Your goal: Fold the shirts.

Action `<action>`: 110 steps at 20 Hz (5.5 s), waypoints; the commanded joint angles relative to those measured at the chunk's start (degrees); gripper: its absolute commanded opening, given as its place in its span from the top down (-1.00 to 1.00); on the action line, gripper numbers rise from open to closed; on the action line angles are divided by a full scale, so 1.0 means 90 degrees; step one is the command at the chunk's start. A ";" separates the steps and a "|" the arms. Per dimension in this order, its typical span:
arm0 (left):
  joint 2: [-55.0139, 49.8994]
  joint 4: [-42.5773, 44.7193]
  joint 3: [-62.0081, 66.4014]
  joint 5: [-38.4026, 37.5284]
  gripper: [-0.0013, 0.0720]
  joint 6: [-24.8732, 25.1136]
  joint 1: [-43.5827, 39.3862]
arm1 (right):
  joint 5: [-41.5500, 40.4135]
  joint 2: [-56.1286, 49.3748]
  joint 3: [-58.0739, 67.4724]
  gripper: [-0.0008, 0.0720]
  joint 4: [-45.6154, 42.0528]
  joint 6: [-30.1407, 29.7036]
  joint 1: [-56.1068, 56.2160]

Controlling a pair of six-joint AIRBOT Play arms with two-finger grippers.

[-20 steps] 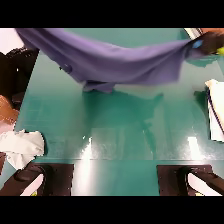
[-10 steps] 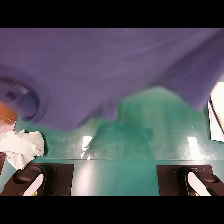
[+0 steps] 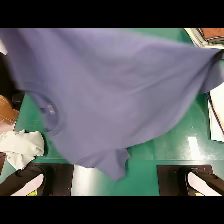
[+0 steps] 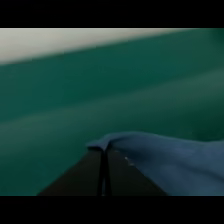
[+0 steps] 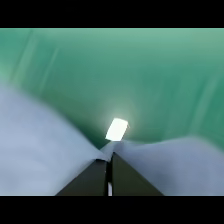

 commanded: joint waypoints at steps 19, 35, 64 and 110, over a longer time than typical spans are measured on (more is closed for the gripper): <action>-0.4087 0.0750 0.0083 -0.0442 -0.68 -0.0532 0.0005 | -0.2783 -0.3852 0.0163 -0.08 -0.0661 0.0070 0.0763; 0.1858 -0.1557 -0.7810 -0.0308 -0.68 -0.1846 0.0002 | -0.2397 -0.0838 -0.2827 -0.08 -0.0525 -0.1341 -0.0578; 0.2081 -0.3094 -0.8867 0.1469 0.91 -0.0799 0.0000 | -0.2057 -0.0287 -0.3373 -0.08 -0.0442 -0.1309 -0.0954; 0.1617 -0.1241 0.2557 0.1037 0.91 -0.0882 0.0002 | -0.3536 0.2346 0.0903 0.94 -0.0440 -0.1440 -0.1598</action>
